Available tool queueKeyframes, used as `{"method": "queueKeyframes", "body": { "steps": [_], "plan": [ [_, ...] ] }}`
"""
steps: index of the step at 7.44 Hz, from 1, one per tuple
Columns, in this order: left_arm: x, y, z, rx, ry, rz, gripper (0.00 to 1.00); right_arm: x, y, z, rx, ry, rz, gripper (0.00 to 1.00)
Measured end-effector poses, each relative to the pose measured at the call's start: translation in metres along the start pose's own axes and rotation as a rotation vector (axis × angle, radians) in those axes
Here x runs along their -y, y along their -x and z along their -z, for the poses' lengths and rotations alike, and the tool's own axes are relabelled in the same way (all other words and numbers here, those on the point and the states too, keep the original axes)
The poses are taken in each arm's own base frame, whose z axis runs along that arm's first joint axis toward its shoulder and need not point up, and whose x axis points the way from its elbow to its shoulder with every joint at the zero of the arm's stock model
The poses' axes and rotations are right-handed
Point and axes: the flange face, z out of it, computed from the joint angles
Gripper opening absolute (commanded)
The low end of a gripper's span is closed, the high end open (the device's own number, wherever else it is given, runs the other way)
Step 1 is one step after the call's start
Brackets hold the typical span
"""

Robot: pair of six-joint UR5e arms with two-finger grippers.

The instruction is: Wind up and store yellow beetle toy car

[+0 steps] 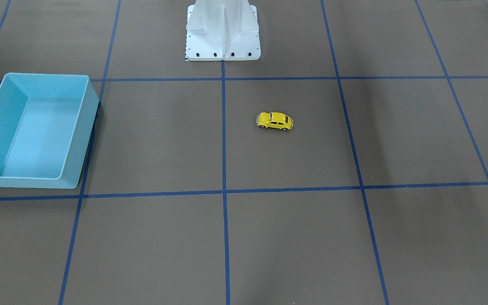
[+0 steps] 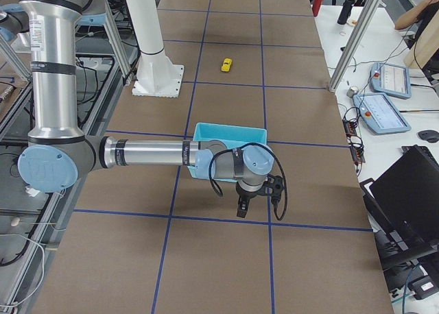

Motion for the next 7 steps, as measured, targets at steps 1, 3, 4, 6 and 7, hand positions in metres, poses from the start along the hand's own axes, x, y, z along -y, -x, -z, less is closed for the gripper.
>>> {"method": "queueKeyframes", "body": {
  "steps": [1, 3, 4, 6, 7],
  "plan": [
    [0.0, 0.0, 0.0, 0.0, 0.0, 0.001, 1.0, 0.0, -0.001, 0.0, 0.0, 0.001, -0.002, 1.0],
    [0.001, 0.0, 0.0, -0.001, 0.0, 0.0, 1.0, -0.001, -0.002, -0.001, -0.001, 0.003, -0.002, 1.0],
    [0.002, -0.001, 0.001, -0.001, -0.002, -0.006, 1.0, -0.003, -0.004, -0.002, 0.0, 0.005, -0.002, 1.0],
    [0.005, -0.005, 0.004, -0.006, -0.009, -0.021, 1.0, -0.01, -0.01, -0.004, -0.005, 0.009, 0.018, 1.0],
    [0.008, -0.009, 0.007, -0.006, -0.014, -0.028, 1.0, -0.011, -0.011, -0.004, -0.01, 0.009, 0.032, 1.0]
  ]
}}
